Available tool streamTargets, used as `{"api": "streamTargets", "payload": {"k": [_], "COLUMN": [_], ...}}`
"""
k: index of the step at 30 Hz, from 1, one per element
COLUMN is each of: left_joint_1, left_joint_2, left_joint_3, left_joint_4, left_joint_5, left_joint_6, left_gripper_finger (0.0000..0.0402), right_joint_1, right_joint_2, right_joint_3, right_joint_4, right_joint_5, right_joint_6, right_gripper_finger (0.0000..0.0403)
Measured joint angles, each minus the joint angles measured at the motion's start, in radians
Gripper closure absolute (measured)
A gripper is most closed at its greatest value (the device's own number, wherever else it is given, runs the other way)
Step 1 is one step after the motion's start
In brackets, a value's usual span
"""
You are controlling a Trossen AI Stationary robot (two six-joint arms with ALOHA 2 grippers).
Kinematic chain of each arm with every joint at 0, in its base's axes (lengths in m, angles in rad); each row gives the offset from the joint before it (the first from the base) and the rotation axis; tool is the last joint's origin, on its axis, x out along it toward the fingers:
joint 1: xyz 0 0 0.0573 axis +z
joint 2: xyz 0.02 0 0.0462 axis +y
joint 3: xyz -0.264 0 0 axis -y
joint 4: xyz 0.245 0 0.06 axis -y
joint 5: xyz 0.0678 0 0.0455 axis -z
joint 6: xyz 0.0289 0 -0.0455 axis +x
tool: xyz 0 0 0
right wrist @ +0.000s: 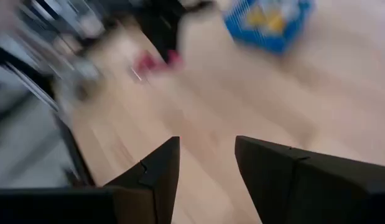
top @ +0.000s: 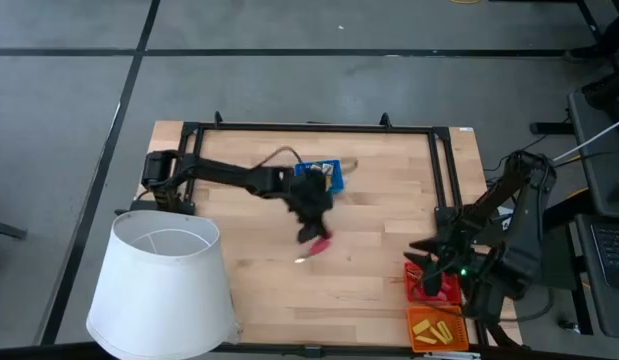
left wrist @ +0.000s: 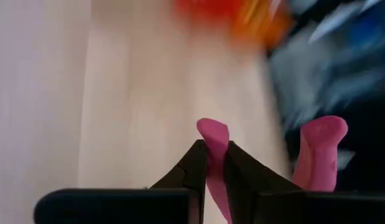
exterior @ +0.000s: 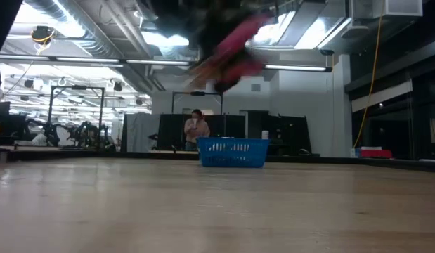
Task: Pick & Place School Supplies
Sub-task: Put the pink hole puncher into the red bin
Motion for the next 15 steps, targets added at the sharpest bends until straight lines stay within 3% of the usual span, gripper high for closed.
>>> {"api": "streamTargets", "payload": {"k": [3,5,10,15], "left_joint_1": [0.038,0.059,0.087,0.078], "left_joint_2": [0.0,-0.002,0.001,0.059], "left_joint_3": [0.059,0.078,0.089,0.09], "left_joint_4": [0.224,0.366,0.56,0.671], "left_joint_5": [0.059,0.086,0.048,0.005], "left_joint_6": [-0.121,-0.2,-0.315,-0.391], "left_gripper_finger": [0.0375,0.0375,0.0375,0.0375], "right_joint_1": [0.0,0.0,-0.011,-0.099], "right_joint_2": [-0.058,-0.098,-0.168,-0.18], "right_joint_3": [0.001,0.002,0.002,0.002], "right_joint_4": [0.039,0.07,0.173,0.251], "right_joint_5": [0.148,0.19,0.23,0.217], "right_joint_6": [-0.045,-0.079,-0.228,-0.388], "right_gripper_finger": [0.0243,0.0243,0.0243,0.0243]}}
